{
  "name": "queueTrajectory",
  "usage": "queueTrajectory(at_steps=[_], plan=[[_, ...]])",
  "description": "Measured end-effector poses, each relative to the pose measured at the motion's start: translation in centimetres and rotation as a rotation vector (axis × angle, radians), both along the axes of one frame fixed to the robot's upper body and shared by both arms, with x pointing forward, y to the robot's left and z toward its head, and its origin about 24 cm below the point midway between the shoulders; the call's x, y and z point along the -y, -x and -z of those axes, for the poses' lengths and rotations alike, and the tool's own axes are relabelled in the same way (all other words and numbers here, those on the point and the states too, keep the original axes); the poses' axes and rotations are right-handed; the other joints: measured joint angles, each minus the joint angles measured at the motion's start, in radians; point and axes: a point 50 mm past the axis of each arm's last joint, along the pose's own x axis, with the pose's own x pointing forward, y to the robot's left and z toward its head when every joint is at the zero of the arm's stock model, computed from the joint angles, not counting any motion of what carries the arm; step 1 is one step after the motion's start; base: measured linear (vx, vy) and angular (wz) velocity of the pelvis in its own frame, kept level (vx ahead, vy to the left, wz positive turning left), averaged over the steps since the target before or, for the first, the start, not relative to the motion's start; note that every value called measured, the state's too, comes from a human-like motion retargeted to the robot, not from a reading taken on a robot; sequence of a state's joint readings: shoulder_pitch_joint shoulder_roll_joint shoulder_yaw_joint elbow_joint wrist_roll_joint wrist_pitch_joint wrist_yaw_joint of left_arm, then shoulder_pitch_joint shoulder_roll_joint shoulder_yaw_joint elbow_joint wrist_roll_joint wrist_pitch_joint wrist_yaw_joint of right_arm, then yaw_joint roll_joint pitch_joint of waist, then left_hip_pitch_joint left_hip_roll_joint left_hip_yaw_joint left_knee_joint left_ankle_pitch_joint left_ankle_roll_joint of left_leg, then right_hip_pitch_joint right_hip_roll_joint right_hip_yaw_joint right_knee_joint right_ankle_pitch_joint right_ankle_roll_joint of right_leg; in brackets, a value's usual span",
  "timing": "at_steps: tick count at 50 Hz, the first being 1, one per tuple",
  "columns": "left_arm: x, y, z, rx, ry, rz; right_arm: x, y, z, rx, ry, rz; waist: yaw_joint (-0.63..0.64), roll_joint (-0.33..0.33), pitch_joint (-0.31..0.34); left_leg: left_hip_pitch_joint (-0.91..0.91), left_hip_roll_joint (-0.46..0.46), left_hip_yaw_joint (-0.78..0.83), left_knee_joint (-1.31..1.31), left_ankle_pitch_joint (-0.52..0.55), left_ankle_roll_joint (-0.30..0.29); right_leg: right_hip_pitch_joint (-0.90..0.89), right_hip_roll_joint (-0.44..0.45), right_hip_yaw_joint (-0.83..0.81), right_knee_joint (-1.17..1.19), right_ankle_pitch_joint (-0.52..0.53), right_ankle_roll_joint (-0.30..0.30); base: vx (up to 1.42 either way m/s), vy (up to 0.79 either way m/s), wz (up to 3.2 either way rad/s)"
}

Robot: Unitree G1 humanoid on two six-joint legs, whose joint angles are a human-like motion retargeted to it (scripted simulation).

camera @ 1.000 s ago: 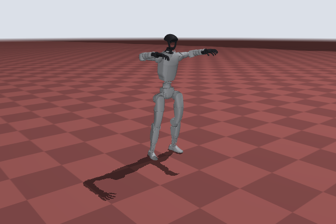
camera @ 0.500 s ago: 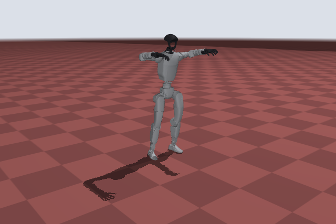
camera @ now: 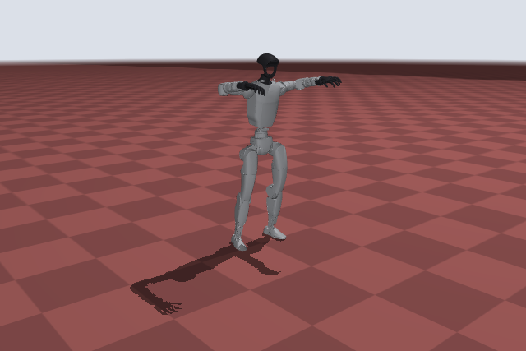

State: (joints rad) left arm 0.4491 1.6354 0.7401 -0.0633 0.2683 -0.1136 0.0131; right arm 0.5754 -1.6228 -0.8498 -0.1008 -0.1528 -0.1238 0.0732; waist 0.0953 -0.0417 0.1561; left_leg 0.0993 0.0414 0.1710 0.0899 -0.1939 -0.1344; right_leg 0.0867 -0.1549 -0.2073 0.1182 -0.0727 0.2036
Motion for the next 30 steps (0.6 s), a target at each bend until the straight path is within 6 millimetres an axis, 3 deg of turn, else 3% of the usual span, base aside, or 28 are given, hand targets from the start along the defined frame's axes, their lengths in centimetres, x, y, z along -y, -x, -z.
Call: queueTrajectory(at_steps=[20, 26, 30], plan=[[0.02, 0.07, -0.07, 0.019, 0.000, 0.010, -0.03, 0.05, -0.13, 0.022, -0.001, -0.010, 0.000, -0.001, 0.005, 0.000, 0.001, 0.003, 0.003, -0.007, -0.002, -0.003, 0.000, 0.006, 0.007, -0.010, 0.002, 0.00, 0.00, 0.00], [-0.06, 0.22, -0.23, 0.078, -0.029, 0.020, 0.03, 0.32, -0.44, 0.098, -0.004, -0.032, 0.005, -0.002, 0.008, -0.005, 0.001, 0.009, 0.008, -0.010, -0.002, -0.018, -0.001, 0.017, 0.023, -0.021, 0.004, 0.00, 0.00, 0.00], [-0.05, 0.55, 0.46, 0.143, 0.080, 0.073, 0.19, 0.80, -0.15, 0.204, -0.093, -0.069, 0.010, -0.004, 0.019, -0.010, 0.001, 0.017, 0.008, -0.012, 0.000, -0.027, -0.001, 0.026, 0.024, -0.022, 0.008, 0.00, 0.00, 0.00]])
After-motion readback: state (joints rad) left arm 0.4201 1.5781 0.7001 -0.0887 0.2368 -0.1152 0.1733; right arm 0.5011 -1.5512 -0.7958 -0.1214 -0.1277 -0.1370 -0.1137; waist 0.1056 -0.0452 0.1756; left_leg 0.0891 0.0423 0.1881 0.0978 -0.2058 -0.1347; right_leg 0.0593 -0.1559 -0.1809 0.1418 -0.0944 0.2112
